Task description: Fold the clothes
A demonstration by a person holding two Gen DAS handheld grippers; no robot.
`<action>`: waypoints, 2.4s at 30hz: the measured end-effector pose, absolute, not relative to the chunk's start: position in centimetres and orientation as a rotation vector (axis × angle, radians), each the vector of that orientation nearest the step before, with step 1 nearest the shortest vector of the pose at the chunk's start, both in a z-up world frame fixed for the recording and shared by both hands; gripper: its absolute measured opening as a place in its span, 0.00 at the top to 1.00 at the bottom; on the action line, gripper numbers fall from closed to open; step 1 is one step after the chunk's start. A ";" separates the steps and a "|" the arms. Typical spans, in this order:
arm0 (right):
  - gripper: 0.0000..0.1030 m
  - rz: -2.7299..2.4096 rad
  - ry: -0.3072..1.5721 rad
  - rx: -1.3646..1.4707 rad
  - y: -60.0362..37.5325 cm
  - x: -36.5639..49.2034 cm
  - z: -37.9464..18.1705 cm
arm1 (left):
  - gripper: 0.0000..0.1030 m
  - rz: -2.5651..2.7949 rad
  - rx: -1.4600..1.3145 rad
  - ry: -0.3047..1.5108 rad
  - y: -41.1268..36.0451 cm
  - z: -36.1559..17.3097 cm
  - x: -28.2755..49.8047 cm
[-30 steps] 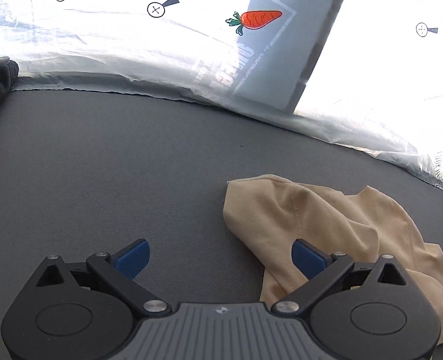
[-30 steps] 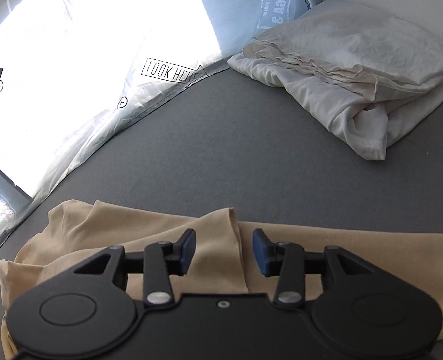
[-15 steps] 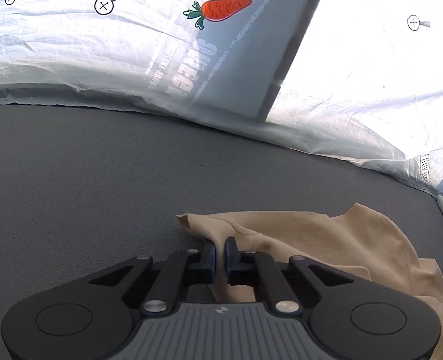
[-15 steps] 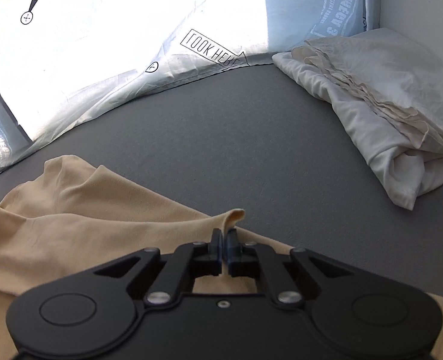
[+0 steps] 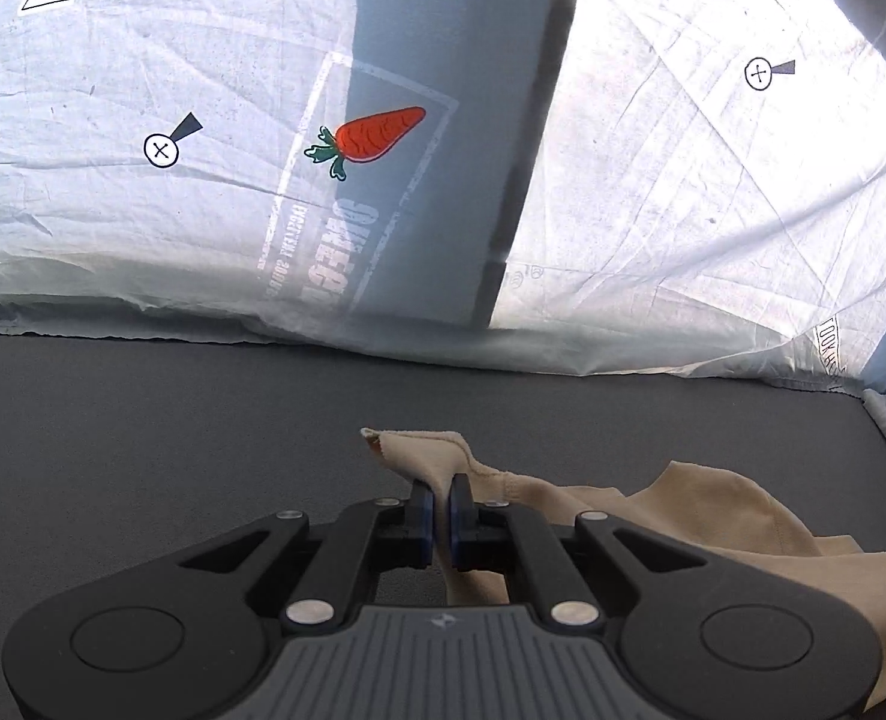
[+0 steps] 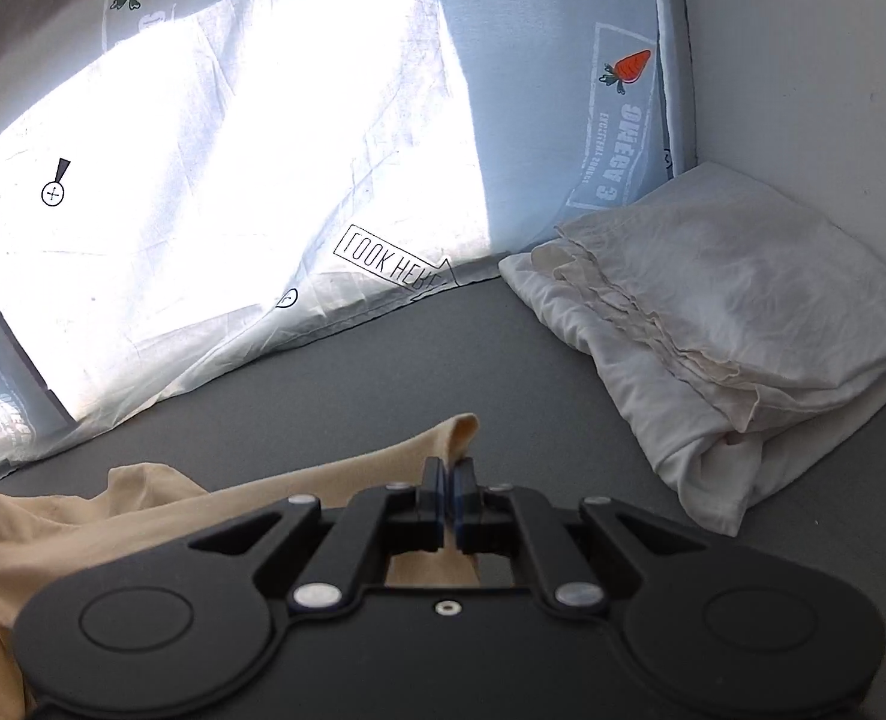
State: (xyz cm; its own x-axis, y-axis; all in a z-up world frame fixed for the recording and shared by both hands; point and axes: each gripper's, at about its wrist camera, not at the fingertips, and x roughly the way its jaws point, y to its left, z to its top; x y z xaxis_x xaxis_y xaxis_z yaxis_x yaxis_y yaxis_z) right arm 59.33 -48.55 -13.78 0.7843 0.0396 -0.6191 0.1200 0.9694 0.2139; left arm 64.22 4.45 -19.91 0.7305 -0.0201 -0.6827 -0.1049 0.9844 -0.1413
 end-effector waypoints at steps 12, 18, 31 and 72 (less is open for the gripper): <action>0.96 -0.091 0.876 0.242 -48.4 61.9 -20.8 | 0.84 0.123 -0.208 0.862 5.3 -24.5 65.5; 0.95 -0.101 0.885 0.252 -48.4 62.1 -21.0 | 0.59 0.174 -0.230 0.873 5.8 -23.8 65.3; 0.63 -0.081 0.841 0.440 -50.2 61.0 -21.4 | 0.29 0.206 -0.231 0.904 3.3 -20.3 56.5; 0.97 0.717 0.826 0.418 -31.1 42.6 -15.7 | 0.06 0.047 -0.079 1.208 -6.5 -23.5 33.8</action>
